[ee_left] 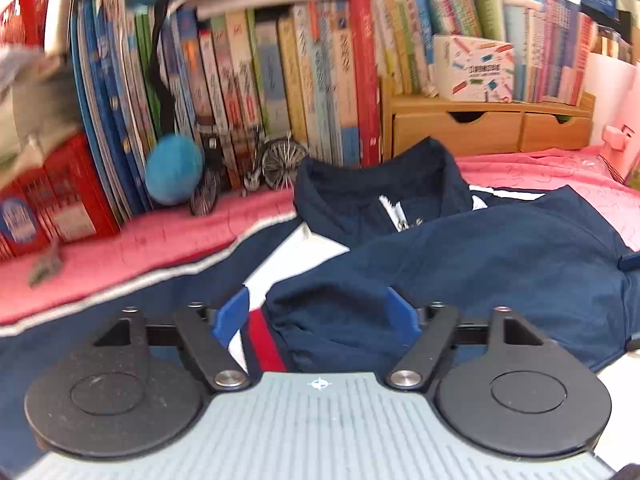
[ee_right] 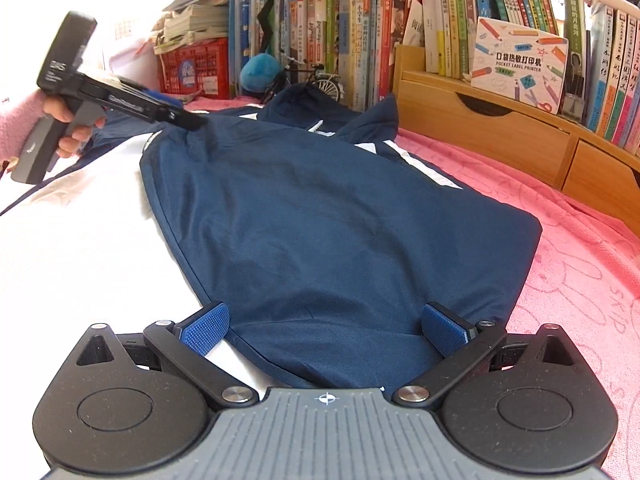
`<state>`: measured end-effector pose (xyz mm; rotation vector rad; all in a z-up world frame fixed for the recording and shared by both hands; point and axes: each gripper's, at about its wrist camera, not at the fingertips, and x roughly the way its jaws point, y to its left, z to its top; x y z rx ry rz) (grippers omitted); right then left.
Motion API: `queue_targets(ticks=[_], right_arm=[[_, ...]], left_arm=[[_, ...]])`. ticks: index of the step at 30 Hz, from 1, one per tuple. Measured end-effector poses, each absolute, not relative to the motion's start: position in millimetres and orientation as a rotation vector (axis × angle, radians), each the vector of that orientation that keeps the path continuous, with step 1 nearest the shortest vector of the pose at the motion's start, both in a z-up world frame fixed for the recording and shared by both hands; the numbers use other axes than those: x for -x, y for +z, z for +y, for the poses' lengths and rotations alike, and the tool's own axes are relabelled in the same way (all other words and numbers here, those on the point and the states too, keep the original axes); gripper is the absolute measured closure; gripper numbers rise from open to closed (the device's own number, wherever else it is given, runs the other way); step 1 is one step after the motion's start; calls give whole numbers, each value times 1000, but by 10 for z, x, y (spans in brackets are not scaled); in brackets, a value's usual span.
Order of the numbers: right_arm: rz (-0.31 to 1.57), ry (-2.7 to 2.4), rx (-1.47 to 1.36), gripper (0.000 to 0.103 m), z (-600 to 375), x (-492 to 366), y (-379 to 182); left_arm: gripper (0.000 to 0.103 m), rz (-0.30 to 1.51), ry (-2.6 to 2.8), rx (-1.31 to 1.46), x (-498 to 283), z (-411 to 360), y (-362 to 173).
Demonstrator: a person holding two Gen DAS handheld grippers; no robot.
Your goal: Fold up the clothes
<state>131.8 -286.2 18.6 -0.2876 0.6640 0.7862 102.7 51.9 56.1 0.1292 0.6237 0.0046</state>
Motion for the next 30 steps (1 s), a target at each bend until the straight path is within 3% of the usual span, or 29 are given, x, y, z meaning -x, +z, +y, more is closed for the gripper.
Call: queue_targets(ticks=[4, 5, 7, 11, 23, 30], right_arm=[[664, 790, 290, 0, -2856, -1313, 187], [666, 783, 289, 0, -2848, -1311, 189], [671, 770, 289, 0, -2832, -1306, 194], [680, 743, 287, 0, -2799, -1296, 203], [792, 552, 355, 0, -2465, -1249, 385], [514, 661, 224, 0, -1888, -977, 859]], left_arm=[[24, 722, 87, -219, -1135, 640, 349], [13, 746, 97, -209, -1170, 690, 271], [6, 743, 110, -107, -1159, 824, 245], [12, 697, 90, -1, -986, 944, 359], [11, 577, 217, 160, 98, 1842, 492], [10, 569, 410, 320, 465, 2590, 311]])
